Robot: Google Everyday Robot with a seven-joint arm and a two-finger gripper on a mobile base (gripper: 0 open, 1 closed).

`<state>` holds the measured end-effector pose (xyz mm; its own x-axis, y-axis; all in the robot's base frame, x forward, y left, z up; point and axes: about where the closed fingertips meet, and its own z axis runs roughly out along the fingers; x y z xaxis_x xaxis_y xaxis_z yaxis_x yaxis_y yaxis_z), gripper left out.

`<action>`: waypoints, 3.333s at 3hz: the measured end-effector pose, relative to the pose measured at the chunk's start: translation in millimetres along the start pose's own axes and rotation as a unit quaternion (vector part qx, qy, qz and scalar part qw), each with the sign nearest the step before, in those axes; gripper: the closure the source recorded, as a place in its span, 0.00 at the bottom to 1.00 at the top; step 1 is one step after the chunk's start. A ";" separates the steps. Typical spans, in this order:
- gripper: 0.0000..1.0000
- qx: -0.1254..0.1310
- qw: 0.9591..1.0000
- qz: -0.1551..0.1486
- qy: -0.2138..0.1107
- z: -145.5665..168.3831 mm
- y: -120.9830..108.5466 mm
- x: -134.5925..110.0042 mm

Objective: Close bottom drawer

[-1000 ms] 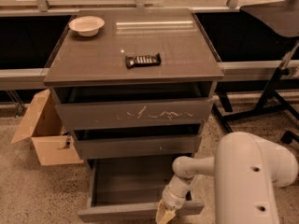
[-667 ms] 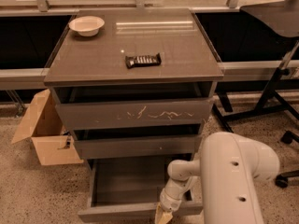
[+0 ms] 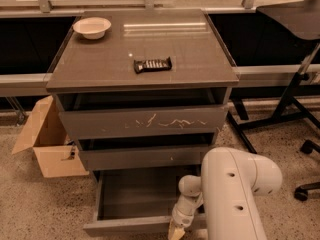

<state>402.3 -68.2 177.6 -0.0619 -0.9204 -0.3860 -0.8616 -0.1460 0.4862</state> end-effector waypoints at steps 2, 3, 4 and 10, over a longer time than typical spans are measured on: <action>1.00 0.053 0.998 0.021 -0.003 -11.0 -15.8 10.6; 0.83 0.071 0.997 0.026 -0.005 -13.1 -21.5 12.0; 0.53 0.071 0.997 0.026 -0.005 -13.1 -21.5 12.0; 0.65 0.151 0.988 0.015 0.002 -52.4 -48.6 31.7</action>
Offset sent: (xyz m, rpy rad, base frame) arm 0.0713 -0.0452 -0.0031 -0.0777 -0.2850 -0.2617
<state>468.6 -109.3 182.8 -0.0889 -0.9242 -0.3715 -0.9705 -0.0036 0.2412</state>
